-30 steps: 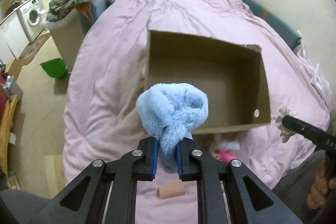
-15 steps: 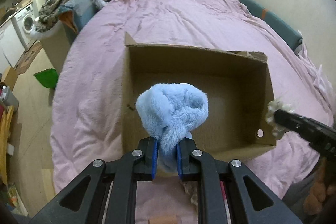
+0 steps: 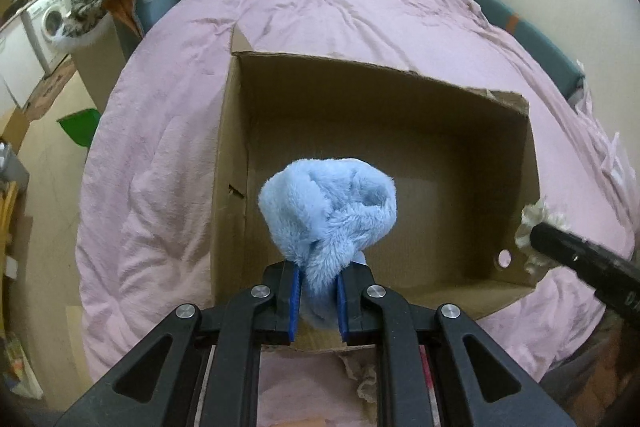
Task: Organize soft objects
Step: 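Carry both scrunchies over the box and open both tools to drop them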
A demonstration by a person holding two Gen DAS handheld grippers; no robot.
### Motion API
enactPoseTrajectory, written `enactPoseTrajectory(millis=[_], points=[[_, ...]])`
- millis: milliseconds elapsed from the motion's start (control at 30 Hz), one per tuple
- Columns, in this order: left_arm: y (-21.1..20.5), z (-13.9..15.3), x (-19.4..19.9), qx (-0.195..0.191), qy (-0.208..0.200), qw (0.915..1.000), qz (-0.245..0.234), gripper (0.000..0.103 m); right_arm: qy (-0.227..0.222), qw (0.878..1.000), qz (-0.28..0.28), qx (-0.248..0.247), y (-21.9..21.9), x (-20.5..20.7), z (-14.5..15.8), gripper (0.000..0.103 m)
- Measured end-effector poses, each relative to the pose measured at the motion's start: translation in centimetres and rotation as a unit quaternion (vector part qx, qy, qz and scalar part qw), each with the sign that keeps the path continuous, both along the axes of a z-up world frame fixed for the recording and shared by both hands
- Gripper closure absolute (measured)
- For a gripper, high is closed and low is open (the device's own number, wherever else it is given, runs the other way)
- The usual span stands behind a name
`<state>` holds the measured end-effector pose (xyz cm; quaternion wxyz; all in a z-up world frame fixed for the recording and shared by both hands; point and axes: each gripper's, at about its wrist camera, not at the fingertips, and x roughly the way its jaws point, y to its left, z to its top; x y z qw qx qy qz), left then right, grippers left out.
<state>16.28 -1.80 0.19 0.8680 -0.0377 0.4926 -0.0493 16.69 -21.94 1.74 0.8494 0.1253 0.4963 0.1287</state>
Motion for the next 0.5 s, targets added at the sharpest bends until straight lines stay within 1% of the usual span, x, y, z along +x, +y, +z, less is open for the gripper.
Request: enactPoseTrajectory(millis=[67, 133, 267, 367, 467, 500], points=[[0.1, -0.2, -0.2, -0.003, 0.000, 1.0000, -0.006, 0.089, 0.013, 1.000, 0.000, -0.001, 0.2, 0.4, -0.2, 0.075], [0.2, -0.4, -0.4, -0.004, 0.004, 1.0000, -0.008, 0.087, 0.022, 1.000, -0.003, 0.007, 0.2, 0.8, -0.8, 0.075], [-0.1, -1.0, -0.2, 0.004, 0.014, 0.9999, -0.004, 0.086, 0.036, 0.999, 0.005, 0.004, 1.0, 1.3, -2.7, 0.075], [-0.5, -1.4, -0.4, 0.000, 0.017, 0.9998, -0.010, 0.086, 0.042, 0.999, -0.005, 0.000, 1.1, 1.5, -3.8, 0.075], [-0.7, -1.7, -0.7, 0.007, 0.021, 0.9996, -0.017, 0.085, 0.051, 0.999, -0.003, 0.004, 1.2, 1.6, -4.6, 0.075], [-0.8, -1.8, -0.6, 0.004, 0.026, 0.9995, -0.017, 0.083, 0.052, 0.999, -0.002, 0.002, 1.3, 1.7, -4.8, 0.075]])
